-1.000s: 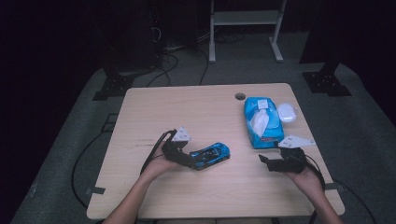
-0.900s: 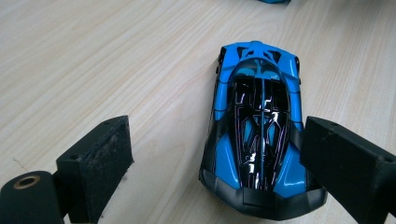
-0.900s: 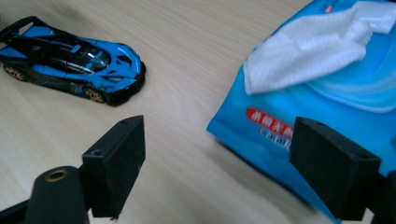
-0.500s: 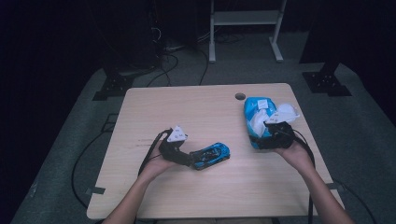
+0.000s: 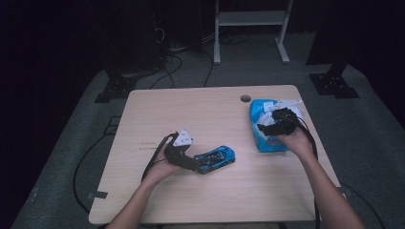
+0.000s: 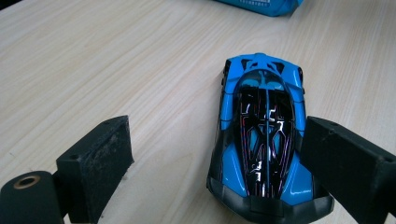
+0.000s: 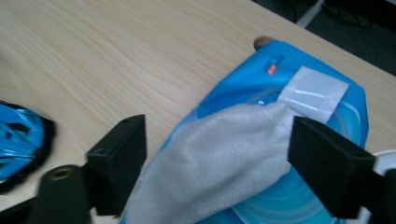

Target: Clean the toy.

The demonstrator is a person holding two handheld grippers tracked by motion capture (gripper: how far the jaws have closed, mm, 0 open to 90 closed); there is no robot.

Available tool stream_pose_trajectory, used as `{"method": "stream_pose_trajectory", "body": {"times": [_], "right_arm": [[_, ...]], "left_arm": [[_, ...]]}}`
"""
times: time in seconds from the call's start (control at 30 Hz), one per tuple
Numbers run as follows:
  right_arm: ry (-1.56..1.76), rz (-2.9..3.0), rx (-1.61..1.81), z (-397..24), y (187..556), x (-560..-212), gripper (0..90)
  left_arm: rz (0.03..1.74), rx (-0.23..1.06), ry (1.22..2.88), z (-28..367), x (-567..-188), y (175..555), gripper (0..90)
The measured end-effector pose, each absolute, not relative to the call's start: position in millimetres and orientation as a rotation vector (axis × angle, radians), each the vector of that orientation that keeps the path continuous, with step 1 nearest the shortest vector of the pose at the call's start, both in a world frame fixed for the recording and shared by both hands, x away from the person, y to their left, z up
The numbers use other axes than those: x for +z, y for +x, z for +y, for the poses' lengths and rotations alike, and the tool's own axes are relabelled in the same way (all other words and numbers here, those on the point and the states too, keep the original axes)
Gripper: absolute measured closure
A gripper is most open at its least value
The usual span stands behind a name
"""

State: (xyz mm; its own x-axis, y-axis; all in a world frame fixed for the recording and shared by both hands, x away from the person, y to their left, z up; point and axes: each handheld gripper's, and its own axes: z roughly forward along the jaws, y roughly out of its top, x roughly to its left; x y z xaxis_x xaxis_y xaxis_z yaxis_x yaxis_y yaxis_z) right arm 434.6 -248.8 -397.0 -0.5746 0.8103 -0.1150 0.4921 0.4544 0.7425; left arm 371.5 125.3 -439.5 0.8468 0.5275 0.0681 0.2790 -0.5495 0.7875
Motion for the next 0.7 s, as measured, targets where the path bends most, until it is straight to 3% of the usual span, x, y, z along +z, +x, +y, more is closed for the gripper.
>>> {"method": "stream_pose_trajectory", "body": {"times": [0.2, 0.5, 0.7], "right_arm": [[1.146, 2.243, 0.892, -247, 443, -412, 40.9], [1.178, 2.24, 0.881, -251, 445, -413, 78.2], [1.128, 2.213, 0.904, -258, 437, -398, 85.7]], "left_arm": [[0.588, 0.376, 2.177, 127, -440, 372, 8.7], [0.58, 0.392, 2.172, 128, -440, 371, 8.7], [0.578, 0.4, 2.154, 127, -441, 370, 8.7]]}}
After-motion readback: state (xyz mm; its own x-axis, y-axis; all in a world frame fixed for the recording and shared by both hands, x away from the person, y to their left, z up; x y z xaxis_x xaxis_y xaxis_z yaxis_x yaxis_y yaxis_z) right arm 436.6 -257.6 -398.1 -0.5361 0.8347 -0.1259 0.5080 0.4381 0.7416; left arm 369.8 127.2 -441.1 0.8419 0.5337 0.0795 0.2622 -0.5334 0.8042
